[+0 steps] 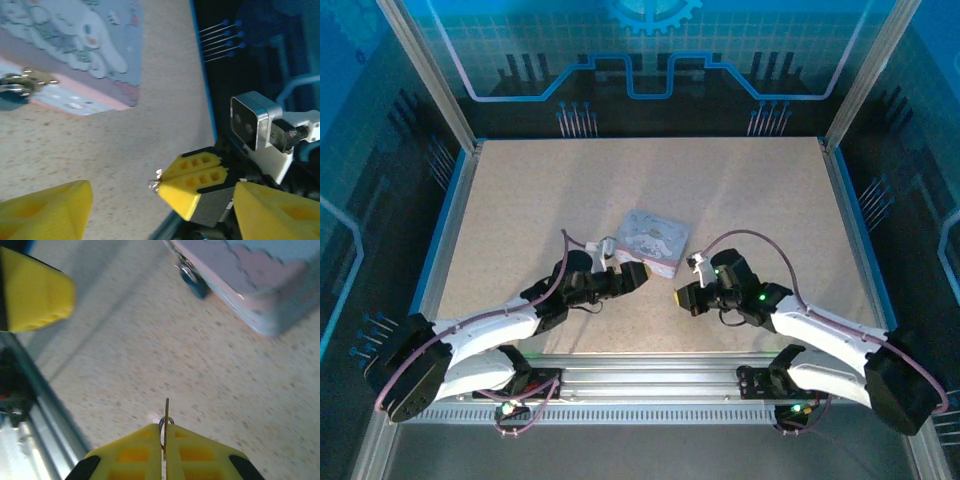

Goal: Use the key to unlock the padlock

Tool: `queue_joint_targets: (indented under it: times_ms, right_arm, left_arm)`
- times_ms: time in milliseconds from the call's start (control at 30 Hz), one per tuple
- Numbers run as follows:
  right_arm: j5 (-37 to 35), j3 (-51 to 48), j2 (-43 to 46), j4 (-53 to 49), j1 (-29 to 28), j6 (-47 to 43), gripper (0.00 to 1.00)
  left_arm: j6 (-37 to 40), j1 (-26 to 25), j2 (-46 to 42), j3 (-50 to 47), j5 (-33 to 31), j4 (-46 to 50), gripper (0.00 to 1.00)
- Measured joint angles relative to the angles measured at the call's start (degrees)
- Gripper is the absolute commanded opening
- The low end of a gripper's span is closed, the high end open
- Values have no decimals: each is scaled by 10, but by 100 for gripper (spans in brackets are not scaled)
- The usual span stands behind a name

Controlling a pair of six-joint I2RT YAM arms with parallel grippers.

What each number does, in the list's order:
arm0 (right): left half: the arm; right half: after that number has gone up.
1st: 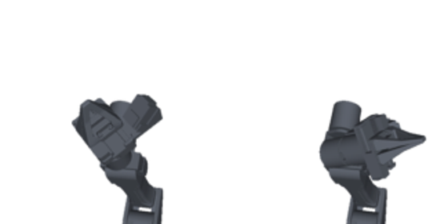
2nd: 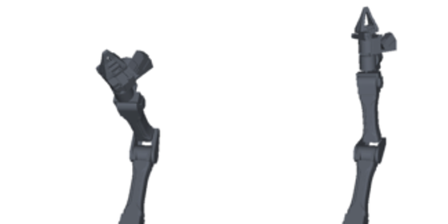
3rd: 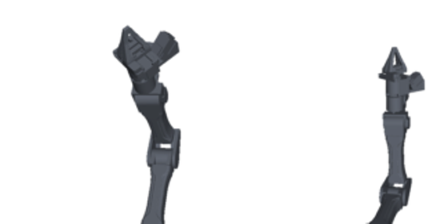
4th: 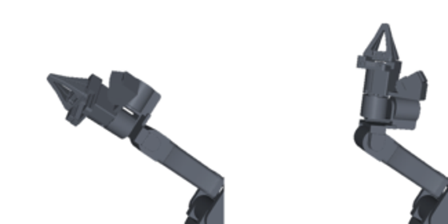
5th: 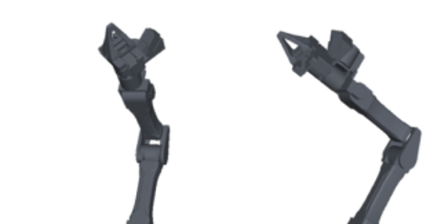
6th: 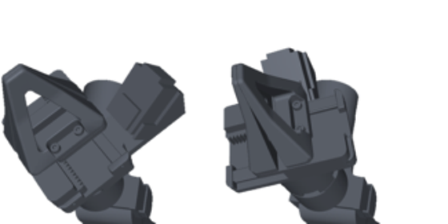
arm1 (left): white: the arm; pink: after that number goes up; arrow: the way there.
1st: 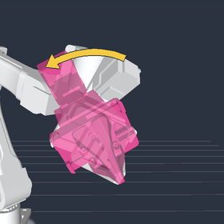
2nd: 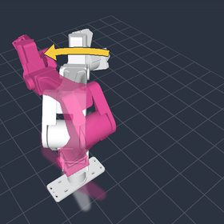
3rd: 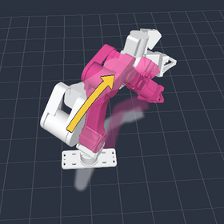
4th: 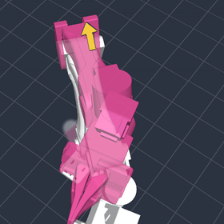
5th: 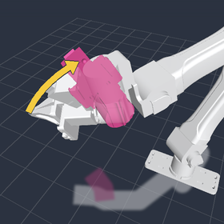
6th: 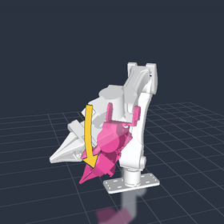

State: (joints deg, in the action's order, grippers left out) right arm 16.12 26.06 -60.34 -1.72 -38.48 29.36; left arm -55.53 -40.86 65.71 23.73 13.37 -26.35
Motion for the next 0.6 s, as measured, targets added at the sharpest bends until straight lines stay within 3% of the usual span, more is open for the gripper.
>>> queue_joint_targets:
  times_ms: [167,600]
  right_arm:
    - [67,0,18,60,4,-1,9]
    - [162,1,22,97,4,-14,9]
  left_arm:
    - [-2,-1,5,0,38,-58,50]
    - [-1,-10,39,0,76,-101,40]
